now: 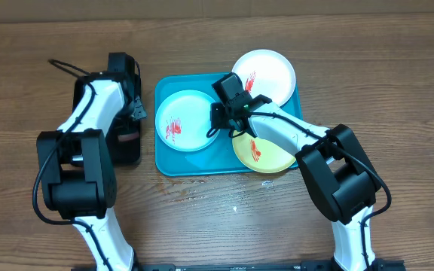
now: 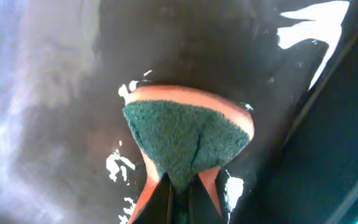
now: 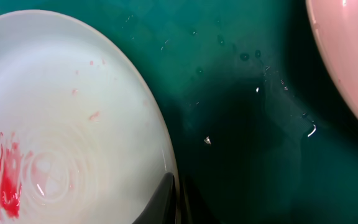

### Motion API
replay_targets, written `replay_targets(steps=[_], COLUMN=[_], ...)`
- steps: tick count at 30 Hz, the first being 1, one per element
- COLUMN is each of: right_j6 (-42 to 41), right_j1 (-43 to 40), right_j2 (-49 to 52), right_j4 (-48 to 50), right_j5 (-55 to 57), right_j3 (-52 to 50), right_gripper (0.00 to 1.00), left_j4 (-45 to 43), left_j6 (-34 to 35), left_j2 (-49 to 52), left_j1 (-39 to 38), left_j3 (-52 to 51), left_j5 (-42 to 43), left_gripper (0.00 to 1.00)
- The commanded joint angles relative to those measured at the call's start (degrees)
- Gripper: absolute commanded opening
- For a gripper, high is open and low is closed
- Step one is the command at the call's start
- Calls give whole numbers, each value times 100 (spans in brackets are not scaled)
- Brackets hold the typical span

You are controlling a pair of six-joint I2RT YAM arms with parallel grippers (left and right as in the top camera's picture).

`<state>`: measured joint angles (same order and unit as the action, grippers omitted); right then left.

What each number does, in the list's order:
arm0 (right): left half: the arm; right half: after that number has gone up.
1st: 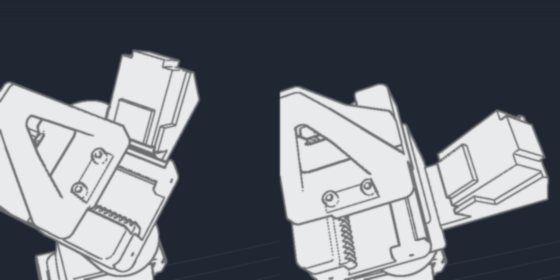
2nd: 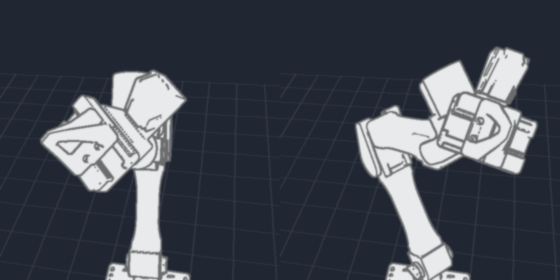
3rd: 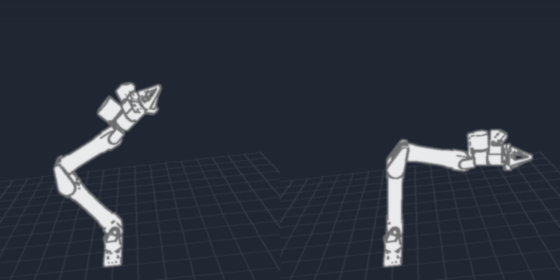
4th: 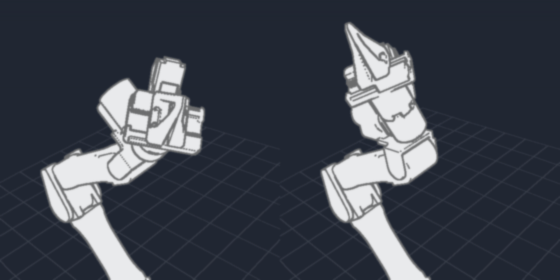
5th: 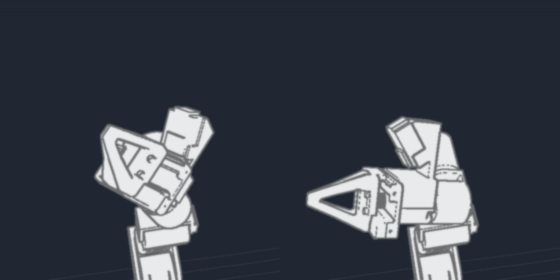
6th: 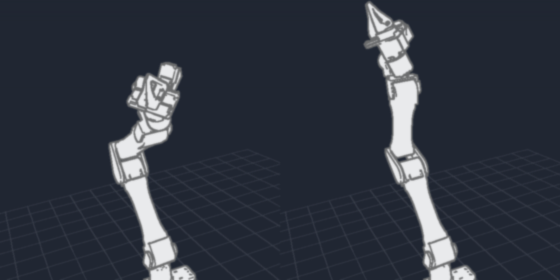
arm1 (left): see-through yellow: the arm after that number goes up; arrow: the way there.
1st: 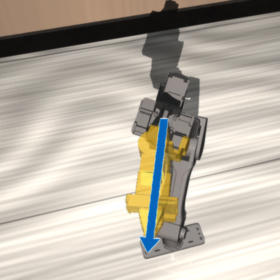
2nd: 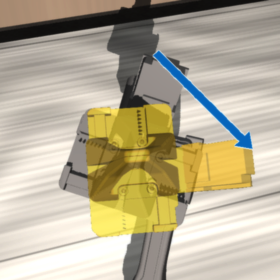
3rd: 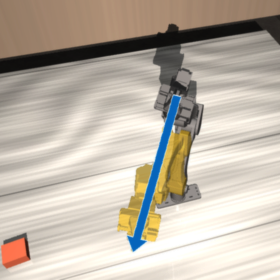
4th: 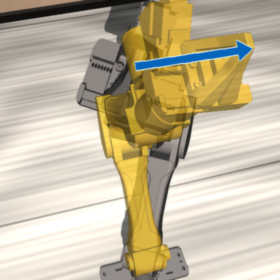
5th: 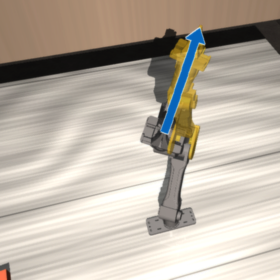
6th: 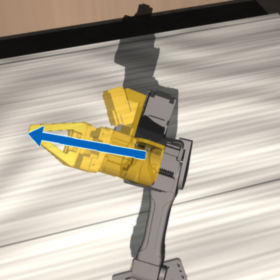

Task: Clean dirty plates on tray and stack at the side
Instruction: 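Grasp sponge with left gripper and lift it from black tray, then scrub light blue plate with sponge while right gripper holds rim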

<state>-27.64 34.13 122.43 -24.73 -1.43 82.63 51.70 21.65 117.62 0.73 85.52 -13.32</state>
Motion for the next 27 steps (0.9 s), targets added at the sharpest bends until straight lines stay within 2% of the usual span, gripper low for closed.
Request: replay_targets(steps=[1,4,8,14,19,27], right_j6=[-4,-2,-4,-98,-96,-94], right_j1=[31,13,-90,-319,-348,-348], right_j2=[114,114,114,114,114,114], right_j4=[-105,-151,-221,-509,-640,-645], right_j5=[-186,-448,-772,-1340,-1412,-1412], right_j3=[48,48,48,48,24,24], right_gripper=[4,4,4,4,4,4], left_j4=[424,922,1161,1294,1060,302], left_j6=[-437,-809,-1475,-1574,-1611,-1084], left_j2=[0,0,-2,7,7,11], left_j1=[-2,-9,-76,-363,-741,-1154], left_j3=[831,1397,1755,1648,1445,420], left_j5=[-11,260,1073,1886,1840,892], left_gripper=[4,4,4,4,4,4])
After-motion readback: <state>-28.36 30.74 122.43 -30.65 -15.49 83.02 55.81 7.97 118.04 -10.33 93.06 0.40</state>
